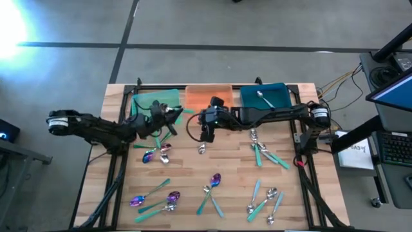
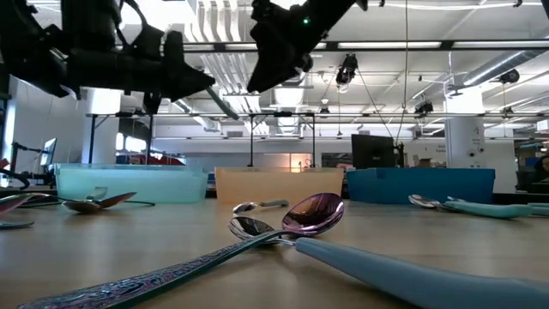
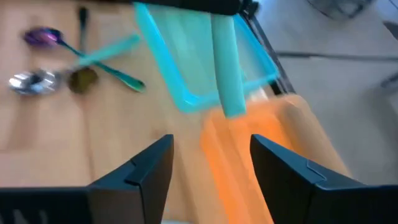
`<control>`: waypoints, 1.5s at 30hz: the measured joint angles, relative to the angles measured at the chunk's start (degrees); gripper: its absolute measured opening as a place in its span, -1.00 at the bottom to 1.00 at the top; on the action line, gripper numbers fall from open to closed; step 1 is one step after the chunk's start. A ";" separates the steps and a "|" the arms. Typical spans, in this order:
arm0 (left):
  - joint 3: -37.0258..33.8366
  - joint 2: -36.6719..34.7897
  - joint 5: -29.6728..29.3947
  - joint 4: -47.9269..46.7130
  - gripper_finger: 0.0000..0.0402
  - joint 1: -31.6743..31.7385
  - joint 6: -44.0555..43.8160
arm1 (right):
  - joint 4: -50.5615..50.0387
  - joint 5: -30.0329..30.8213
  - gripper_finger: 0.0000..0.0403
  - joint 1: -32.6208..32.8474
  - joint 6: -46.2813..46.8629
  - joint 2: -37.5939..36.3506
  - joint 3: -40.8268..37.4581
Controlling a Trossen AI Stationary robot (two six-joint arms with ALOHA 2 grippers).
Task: Sort silverware by color (type)
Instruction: Put the green spoon into the orange bin, then put the blue spoon into the green bin
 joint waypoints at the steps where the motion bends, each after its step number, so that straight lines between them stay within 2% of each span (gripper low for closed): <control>1: 0.23 0.57 0.99 -0.12 -0.85 1.29 -0.12 | -2.23 0.86 0.03 -0.02 0.08 -0.19 0.46; 8: 6.85 9.74 8.17 -2.09 -0.85 8.41 -0.59 | -10.68 4.49 -0.02 -0.61 1.16 -1.52 0.86; 15: 16.12 22.03 10.12 -4.01 -0.85 11.93 0.32 | -14.38 4.79 -0.09 -1.70 4.43 -1.68 0.12; 22: 20.85 29.83 10.09 -3.63 -0.80 15.53 -2.12 | -15.95 4.95 -0.14 -2.69 5.99 -1.68 -3.25; 28: 21.85 31.09 11.35 -4.10 -0.52 16.93 -5.22 | -16.28 5.15 -0.13 -3.50 6.85 -1.68 -5.45; 34: 22.18 29.39 13.04 -5.19 -0.37 17.06 -4.53 | -16.27 5.18 -0.13 -3.98 7.47 -1.68 -6.27; 36: 22.21 28.80 13.30 -5.34 -0.34 17.06 -4.67 | -16.21 5.16 -0.13 -4.11 7.47 -1.68 -6.33; 39: 21.81 26.55 16.97 -7.20 -0.33 16.98 -5.16 | -16.17 5.18 -0.13 -4.13 7.44 -1.68 -6.43; 42: 19.87 22.97 21.64 -9.87 -0.35 16.66 -5.24 | -16.22 5.18 -0.13 -4.13 7.42 -1.67 -6.49; 45: 16.72 18.38 23.57 -11.15 -0.37 16.15 -6.34 | -16.20 5.21 -0.13 -4.25 7.25 -1.66 -6.62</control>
